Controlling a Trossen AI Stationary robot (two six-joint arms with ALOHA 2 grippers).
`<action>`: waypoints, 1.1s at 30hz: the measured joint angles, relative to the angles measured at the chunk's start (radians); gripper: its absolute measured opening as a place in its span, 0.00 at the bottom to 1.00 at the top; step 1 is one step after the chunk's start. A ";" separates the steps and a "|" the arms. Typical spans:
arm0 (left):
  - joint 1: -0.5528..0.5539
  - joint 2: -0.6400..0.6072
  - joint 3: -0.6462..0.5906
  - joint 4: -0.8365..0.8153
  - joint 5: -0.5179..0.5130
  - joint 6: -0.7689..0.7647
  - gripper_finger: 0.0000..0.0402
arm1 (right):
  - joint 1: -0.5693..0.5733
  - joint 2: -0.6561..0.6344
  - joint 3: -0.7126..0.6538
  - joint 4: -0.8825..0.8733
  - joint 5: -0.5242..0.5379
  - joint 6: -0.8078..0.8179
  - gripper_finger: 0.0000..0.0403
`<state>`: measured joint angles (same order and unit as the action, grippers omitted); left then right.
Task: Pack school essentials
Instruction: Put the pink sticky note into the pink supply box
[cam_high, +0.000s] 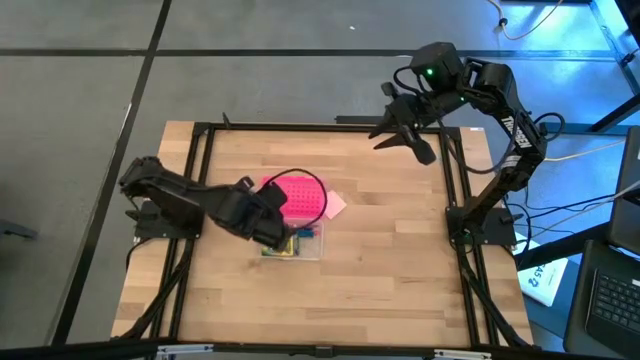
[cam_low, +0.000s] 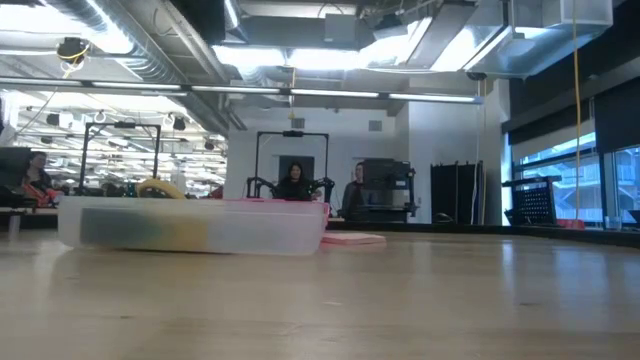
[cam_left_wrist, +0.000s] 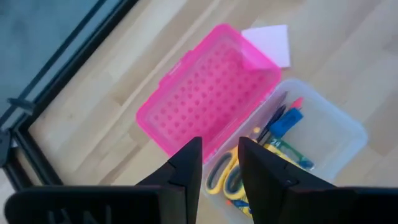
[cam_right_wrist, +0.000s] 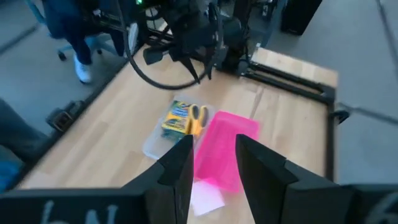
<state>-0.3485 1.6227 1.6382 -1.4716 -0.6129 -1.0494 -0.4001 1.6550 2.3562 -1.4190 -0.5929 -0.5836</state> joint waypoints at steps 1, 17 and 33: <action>-0.014 -0.002 0.000 0.001 -0.011 -0.008 0.24 | 0.005 0.001 -0.001 -0.004 -0.008 0.030 0.30; -0.064 -0.003 0.000 -0.044 -0.106 0.051 0.24 | 0.181 0.006 -0.251 -0.138 0.391 0.163 0.30; -0.048 -0.026 -0.001 0.003 -0.005 0.234 0.24 | 0.216 0.006 -0.367 -0.059 0.390 0.187 0.30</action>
<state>-0.3963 1.5963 1.6375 -1.4688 -0.6182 -0.8155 -0.1844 1.6608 1.9892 -1.4780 -0.2025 -0.3965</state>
